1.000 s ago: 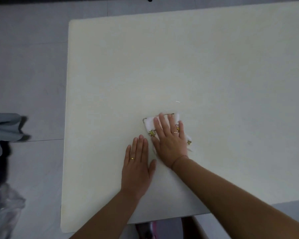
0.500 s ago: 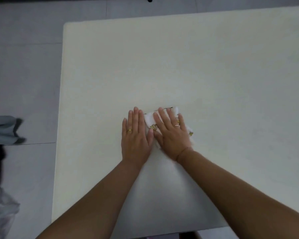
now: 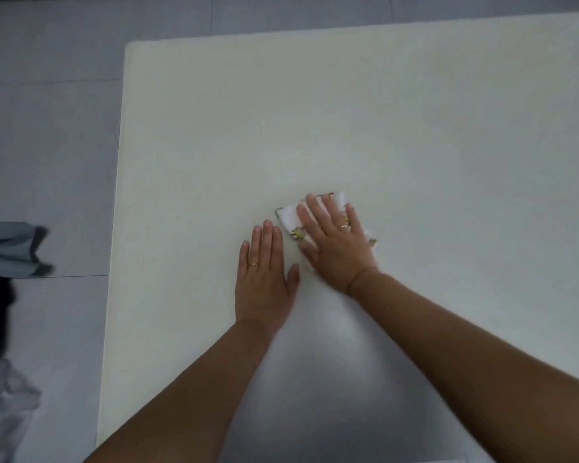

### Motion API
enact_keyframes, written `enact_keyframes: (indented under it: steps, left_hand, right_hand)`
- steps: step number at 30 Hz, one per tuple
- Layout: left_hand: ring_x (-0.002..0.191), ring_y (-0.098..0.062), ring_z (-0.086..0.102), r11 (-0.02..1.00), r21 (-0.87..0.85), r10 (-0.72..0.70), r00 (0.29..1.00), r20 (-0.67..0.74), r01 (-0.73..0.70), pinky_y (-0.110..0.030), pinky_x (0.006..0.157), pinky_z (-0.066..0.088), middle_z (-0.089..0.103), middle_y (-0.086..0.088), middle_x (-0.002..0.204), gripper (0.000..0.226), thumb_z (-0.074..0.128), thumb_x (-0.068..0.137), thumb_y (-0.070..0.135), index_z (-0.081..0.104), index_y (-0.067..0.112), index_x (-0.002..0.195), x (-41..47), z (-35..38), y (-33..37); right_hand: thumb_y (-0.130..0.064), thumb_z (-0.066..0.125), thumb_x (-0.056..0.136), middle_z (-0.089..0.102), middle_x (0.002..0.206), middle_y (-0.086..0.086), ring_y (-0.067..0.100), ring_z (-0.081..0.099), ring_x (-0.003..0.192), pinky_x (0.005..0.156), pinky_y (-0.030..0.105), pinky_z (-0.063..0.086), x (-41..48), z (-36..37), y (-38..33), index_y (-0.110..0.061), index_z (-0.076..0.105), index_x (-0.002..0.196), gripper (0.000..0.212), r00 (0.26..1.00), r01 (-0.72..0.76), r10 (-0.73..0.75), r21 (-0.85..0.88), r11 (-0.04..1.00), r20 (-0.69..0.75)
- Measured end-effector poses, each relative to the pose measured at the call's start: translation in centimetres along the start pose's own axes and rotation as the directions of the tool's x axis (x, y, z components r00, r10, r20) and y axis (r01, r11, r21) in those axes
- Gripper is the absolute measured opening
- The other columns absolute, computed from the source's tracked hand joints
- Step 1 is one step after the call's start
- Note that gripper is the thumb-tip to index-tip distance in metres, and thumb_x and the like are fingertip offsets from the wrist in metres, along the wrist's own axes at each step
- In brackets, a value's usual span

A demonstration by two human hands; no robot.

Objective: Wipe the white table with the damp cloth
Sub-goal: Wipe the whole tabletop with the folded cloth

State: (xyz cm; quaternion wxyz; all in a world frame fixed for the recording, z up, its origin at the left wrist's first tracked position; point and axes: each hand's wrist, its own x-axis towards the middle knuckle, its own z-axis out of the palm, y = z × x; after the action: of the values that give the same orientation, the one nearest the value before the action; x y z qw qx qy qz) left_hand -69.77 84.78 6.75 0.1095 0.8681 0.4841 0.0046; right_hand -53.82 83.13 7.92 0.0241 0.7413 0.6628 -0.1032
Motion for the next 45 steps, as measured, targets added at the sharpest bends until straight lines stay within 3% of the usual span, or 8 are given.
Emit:
enact_keyframes:
  steps: [3,8,12,16,23,29,37,45]
  left_hand:
    - [0.147,-0.024,0.008,1.000,-0.010,0.000,1.000,0.012,0.000,-0.039,0.119,0.005,0.013,-0.012,0.158,0.066,0.022,0.095,0.039,0.016,0.003,0.149,0.0,0.0,0.0]
    - [0.147,-0.023,0.006,1.000,-0.014,-0.001,1.000,0.025,0.001,-0.039,0.119,0.005,0.011,-0.011,0.159,0.066,0.024,0.095,0.040,0.014,0.004,0.150,0.0,-0.2,0.0]
    - [0.146,-0.023,0.007,1.000,-0.016,-0.008,0.999,0.036,0.009,-0.041,0.118,0.008,0.013,-0.012,0.158,0.065,0.024,0.095,0.040,0.016,0.004,0.149,0.0,-0.5,0.2]
    - [0.147,-0.022,0.003,0.999,-0.028,-0.029,0.998,0.060,0.031,-0.040,0.119,0.004,0.008,-0.011,0.159,0.066,0.021,0.096,0.041,0.013,0.005,0.150,0.2,-0.6,0.5]
    - [0.147,-0.023,0.006,0.997,-0.054,-0.055,0.998,-0.016,0.054,-0.037,0.119,0.000,0.012,-0.012,0.158,0.066,0.024,0.095,0.040,0.016,0.003,0.149,5.1,-1.6,1.1]
    - [0.147,-0.026,0.009,0.996,-0.017,-0.088,0.996,-0.024,0.088,-0.038,0.119,0.002,0.014,-0.014,0.158,0.066,0.021,0.095,0.041,0.018,0.002,0.148,9.7,-1.3,1.2]
    - [0.147,-0.022,0.005,0.994,-0.025,-0.104,0.994,-0.024,0.103,-0.039,0.120,0.003,0.011,-0.012,0.159,0.066,0.021,0.096,0.041,0.013,0.004,0.150,9.9,-0.6,1.1]
    - [0.147,-0.024,0.010,0.994,-0.018,-0.112,0.994,-0.001,0.112,-0.040,0.119,0.005,0.015,-0.014,0.158,0.065,0.022,0.096,0.041,0.018,0.003,0.149,9.9,-0.9,1.3]
  right_hand:
    - [-0.042,0.025,0.098,0.005,0.160,0.002,0.023,0.007,0.146,0.115,0.048,0.004,0.8,-0.7,6.9,-0.022,0.008,0.150,0.059,0.986,-0.168,0.169,-0.042,0.985,0.012]
    - [-0.040,0.021,0.099,-0.003,0.160,0.003,0.027,-0.005,0.146,0.116,0.051,-0.002,3.9,-1.2,4.9,-0.020,0.001,0.151,0.059,0.714,-0.694,0.699,0.180,0.698,0.040]
    - [-0.044,0.022,0.098,0.002,0.160,0.005,0.029,0.000,0.146,0.115,0.052,-0.001,4.1,-0.2,-2.5,-0.019,0.006,0.150,0.061,0.970,-0.242,0.242,0.082,0.967,0.008]
    - [-0.047,0.030,0.096,0.018,0.158,0.003,0.026,0.017,0.145,0.115,0.049,0.008,4.6,-1.1,3.5,-0.022,0.021,0.149,0.060,0.994,0.112,-0.112,-0.020,0.994,-0.009]
    - [-0.042,0.021,0.099,-0.001,0.160,0.003,0.027,-0.003,0.146,0.116,0.051,-0.001,8.9,-2.2,8.1,-0.022,0.003,0.151,0.059,0.765,-0.640,0.644,0.150,0.754,0.023]
    - [-0.045,0.016,0.094,0.011,0.159,0.002,0.026,0.009,0.146,0.116,0.048,0.004,9.0,-2.2,4.5,-0.022,0.015,0.150,0.060,0.998,0.065,-0.066,0.012,0.998,0.019]
    - [-0.041,0.022,0.099,-0.001,0.160,0.003,0.027,-0.003,0.146,0.116,0.049,-0.003,13.3,-2.9,7.9,-0.021,0.004,0.150,0.058,0.840,-0.537,0.543,0.161,0.828,0.013]
    - [-0.042,0.018,0.096,0.015,0.159,0.002,0.024,0.014,0.145,0.115,0.046,0.008,13.1,-2.8,6.8,-0.023,0.017,0.149,0.057,0.977,0.214,-0.214,-0.075,0.974,0.001]
